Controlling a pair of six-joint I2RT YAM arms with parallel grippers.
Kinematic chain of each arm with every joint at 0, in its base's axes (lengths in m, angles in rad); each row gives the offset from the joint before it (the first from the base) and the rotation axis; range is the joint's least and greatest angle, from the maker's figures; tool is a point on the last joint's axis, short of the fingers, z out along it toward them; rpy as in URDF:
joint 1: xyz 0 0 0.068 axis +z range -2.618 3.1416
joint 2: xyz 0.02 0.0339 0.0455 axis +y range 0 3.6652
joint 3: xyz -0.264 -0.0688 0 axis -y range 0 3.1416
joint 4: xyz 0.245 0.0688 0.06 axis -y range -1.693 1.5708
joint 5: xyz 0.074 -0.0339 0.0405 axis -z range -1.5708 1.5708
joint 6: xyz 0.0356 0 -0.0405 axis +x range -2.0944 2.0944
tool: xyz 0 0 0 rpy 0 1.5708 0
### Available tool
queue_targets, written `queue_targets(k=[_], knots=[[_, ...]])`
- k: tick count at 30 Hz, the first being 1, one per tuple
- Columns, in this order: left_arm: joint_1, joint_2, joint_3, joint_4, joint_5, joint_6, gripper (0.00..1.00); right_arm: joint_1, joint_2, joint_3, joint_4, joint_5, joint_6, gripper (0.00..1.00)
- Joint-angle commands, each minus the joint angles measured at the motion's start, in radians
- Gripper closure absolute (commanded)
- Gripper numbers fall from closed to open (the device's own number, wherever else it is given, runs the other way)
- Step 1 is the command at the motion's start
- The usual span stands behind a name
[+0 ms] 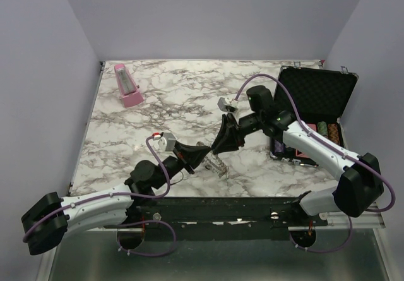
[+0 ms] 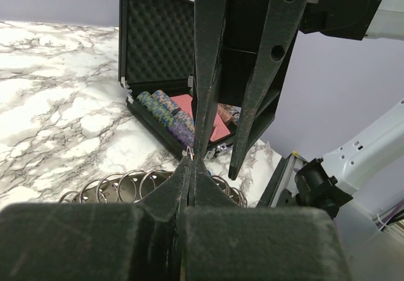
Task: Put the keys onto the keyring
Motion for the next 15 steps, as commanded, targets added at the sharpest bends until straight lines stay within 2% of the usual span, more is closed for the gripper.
queue_targets(k=[1,5,9,15], knots=[[0.004,0.003,-0.003,0.115,0.066,-0.019,1.0,0.006,0.005,-0.019,0.034,-0.019,0.016,0.66],[0.007,-0.013,-0.009,0.104,0.064,-0.018,1.0,0.002,-0.002,-0.006,0.021,-0.001,0.005,0.66],[0.011,-0.048,-0.024,0.066,0.053,-0.014,1.0,-0.012,-0.018,0.015,-0.055,-0.016,-0.071,0.65],[0.019,-0.085,-0.031,0.037,0.073,-0.008,1.0,-0.015,-0.012,0.014,-0.059,-0.006,-0.084,0.64]])
